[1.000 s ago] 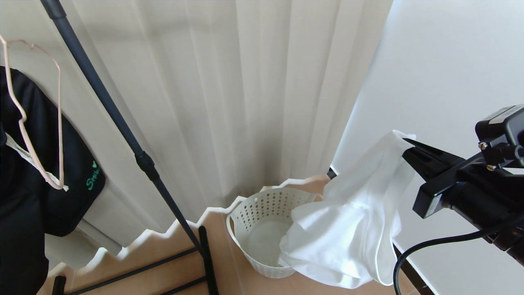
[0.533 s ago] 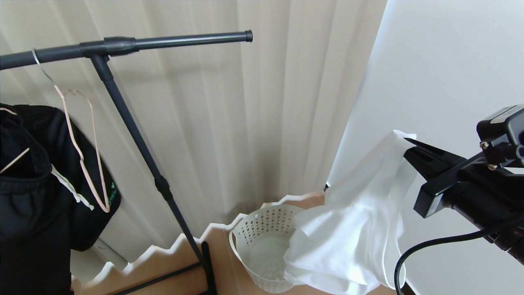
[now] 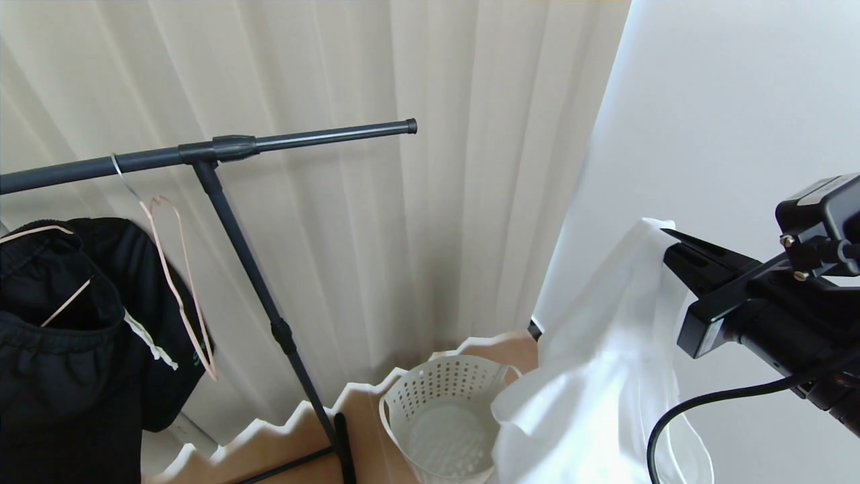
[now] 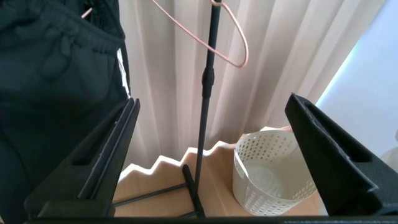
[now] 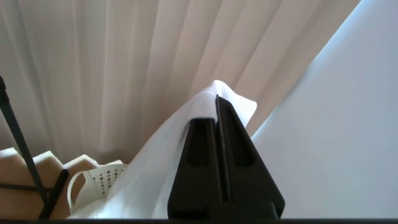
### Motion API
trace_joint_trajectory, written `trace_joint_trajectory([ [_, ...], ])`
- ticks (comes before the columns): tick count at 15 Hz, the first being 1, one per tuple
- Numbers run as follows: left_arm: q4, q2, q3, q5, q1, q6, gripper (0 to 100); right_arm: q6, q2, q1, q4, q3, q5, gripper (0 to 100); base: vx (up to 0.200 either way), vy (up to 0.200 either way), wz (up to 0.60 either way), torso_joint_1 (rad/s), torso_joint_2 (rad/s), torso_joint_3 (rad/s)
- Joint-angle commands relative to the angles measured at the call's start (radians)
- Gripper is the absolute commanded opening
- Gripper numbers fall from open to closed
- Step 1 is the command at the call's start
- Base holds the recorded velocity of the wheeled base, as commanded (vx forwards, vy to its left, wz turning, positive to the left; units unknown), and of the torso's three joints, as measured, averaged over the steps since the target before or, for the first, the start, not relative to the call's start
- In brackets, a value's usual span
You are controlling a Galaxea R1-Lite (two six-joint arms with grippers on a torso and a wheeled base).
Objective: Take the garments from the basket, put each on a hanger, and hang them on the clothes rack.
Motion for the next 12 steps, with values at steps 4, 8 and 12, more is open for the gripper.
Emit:
trace_joint_trajectory([
  [4, 0.0, 0.001, 0.0, 0.0, 0.0, 0.0, 100, 0.0, 0.006, 0.001, 0.0, 0.004, 0.001, 0, 0.0, 0.0, 0.0, 0.162, -0.38, -0.152],
  [8, 0.0, 0.001, 0.0, 0.002, 0.0, 0.0, 100, 0.0, 0.008, 0.001, 0.0, 0.007, 0.001, 0, 0.0, 0.0, 0.0, 0.166, -0.36, -0.106],
  [12, 0.0, 0.001, 0.0, 0.002, 0.0, 0.0, 100, 0.0, 0.014, 0.001, 0.0, 0.011, 0.001, 0, 0.0, 0.0, 0.0, 0.159, -0.35, -0.137],
])
